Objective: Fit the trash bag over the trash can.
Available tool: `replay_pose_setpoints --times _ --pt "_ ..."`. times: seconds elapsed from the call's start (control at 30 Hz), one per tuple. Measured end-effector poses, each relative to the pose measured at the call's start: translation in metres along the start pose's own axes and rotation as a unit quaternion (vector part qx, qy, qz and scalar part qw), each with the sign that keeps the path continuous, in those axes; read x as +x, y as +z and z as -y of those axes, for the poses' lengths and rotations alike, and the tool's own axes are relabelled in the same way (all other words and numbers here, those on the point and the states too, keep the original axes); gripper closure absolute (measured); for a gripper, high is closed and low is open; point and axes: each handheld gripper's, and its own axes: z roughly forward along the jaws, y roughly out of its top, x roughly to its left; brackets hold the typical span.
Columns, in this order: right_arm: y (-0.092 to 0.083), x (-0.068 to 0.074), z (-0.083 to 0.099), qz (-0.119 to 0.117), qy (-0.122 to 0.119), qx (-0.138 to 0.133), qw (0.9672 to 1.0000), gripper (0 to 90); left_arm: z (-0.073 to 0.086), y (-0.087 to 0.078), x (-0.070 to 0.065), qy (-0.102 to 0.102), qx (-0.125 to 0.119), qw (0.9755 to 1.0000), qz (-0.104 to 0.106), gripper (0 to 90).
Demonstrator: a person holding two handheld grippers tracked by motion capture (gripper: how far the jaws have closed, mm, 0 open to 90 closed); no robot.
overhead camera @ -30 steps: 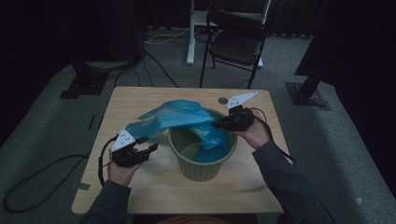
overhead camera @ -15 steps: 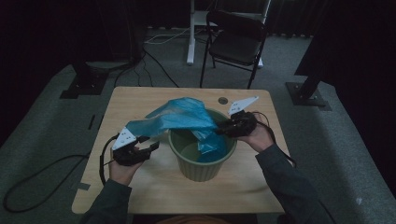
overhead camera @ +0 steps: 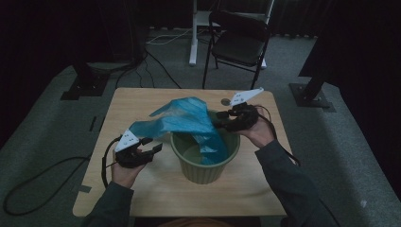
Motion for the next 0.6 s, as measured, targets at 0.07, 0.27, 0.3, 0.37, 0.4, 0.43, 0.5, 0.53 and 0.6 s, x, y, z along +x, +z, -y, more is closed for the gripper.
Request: replay_pose_setpoints --times 0.07,0.27,0.3,0.37,0.4,0.43,0.5,0.53,0.6 --pt "0.006 -0.001 -0.006 0.006 0.000 0.000 1.0000 55.8 0.001 0.000 0.000 -0.002 0.001 1.0000 0.001 46.8" --pt "0.024 -0.008 -0.024 0.017 0.015 -0.003 0.9997 58.3 0.005 -0.005 -0.002 -0.009 0.005 0.9999 0.008 48.2" --pt "0.024 -0.008 -0.024 0.017 0.015 -0.003 0.9997 58.3 0.005 -0.005 -0.002 -0.009 0.005 0.9999 0.008 48.8" --pt "0.034 -0.012 -0.028 0.017 0.020 0.004 0.9996 58.4 0.006 -0.009 -0.005 -0.009 0.005 0.9999 0.013 50.3" --pt "0.037 -0.013 -0.029 0.017 0.021 0.007 0.9996 58.5 0.006 -0.010 -0.005 -0.010 0.006 0.9998 0.015 51.2" --pt "0.038 -0.014 -0.029 0.016 0.023 0.010 0.9996 58.6 0.006 -0.010 -0.005 -0.010 0.006 0.9998 0.015 52.1" --pt "0.041 -0.015 -0.030 0.017 0.021 0.015 0.9995 59.6 0.006 -0.012 -0.006 -0.010 0.008 0.9998 0.017 53.3" --pt "0.044 -0.016 -0.029 0.016 0.022 0.021 0.9994 65.0 0.005 -0.014 -0.006 -0.010 0.008 0.9997 0.019 56.5" --pt "0.046 -0.016 -0.029 0.010 0.016 0.032 0.9993 74.7 0.006 -0.017 -0.007 -0.011 0.006 0.9997 0.022 58.5"
